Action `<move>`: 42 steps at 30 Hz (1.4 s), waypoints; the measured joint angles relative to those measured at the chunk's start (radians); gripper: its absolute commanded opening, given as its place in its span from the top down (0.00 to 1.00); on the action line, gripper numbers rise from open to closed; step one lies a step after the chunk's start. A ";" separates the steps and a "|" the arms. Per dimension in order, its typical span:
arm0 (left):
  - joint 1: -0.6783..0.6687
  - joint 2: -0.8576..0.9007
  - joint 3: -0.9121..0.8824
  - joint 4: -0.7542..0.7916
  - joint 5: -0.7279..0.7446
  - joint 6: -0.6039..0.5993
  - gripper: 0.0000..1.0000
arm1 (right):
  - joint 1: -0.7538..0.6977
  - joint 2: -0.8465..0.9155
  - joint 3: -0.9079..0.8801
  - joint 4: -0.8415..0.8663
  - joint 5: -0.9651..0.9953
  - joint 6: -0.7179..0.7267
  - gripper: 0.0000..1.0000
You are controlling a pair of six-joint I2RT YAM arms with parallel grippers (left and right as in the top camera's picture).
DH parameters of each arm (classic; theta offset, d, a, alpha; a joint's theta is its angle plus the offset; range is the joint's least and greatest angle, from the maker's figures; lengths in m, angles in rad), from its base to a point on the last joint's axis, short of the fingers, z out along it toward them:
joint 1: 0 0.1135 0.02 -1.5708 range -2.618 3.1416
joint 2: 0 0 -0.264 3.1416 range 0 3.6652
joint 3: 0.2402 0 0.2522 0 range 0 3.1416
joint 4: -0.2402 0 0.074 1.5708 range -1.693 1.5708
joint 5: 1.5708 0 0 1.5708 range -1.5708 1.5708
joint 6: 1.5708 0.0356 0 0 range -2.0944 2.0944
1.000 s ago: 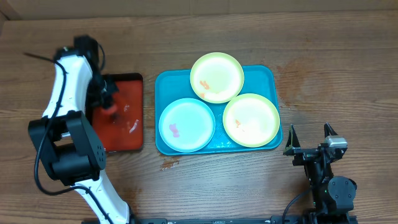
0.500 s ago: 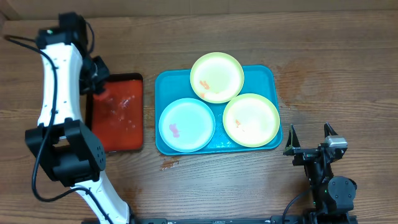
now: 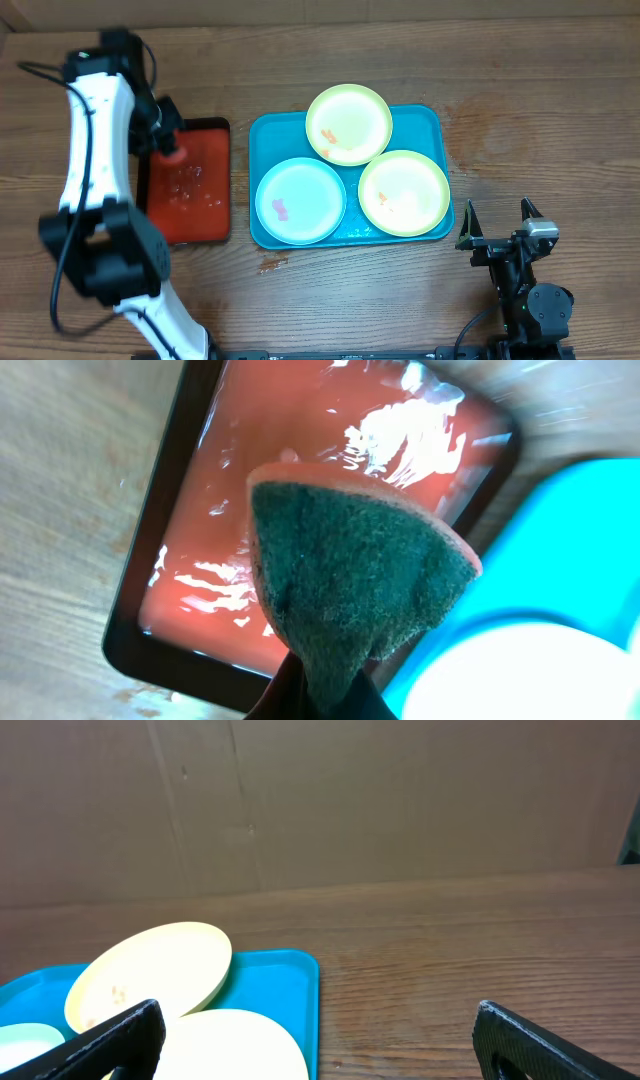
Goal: Clean dirty plates on tray and stack at the side
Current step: 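Lift the sponge with the left gripper and move it onto the white plate, then reach right gripper to the white plate rim and grasp it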
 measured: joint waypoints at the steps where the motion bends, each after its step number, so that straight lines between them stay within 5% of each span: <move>1: -0.010 -0.040 0.011 -0.010 0.018 0.008 0.96 | 0.000 0.000 0.000 0.000 0.000 0.000 0.00; 8: -0.201 -0.200 -0.028 -0.093 0.090 0.028 0.96 | 0.000 0.000 0.000 0.000 0.000 0.000 0.00; 20: -0.598 -0.128 -0.578 0.557 0.097 -0.059 0.96 | 0.000 0.000 0.000 0.000 0.000 0.000 0.00; 27: -0.650 -0.128 -0.706 0.675 0.003 -0.189 0.96 | 0.000 0.000 0.000 0.000 0.000 0.000 0.00; 36: -0.650 -0.128 -0.760 0.718 0.010 -0.380 0.70 | 0.000 0.000 0.000 0.000 0.000 0.000 0.00; 38: -0.650 -0.128 -0.760 0.724 0.033 -0.406 0.60 | 0.000 0.000 0.000 0.000 0.000 0.000 0.00; 42: -0.643 -0.128 -0.755 0.699 0.067 -0.389 0.54 | 0.000 0.000 0.000 0.000 0.000 0.000 0.00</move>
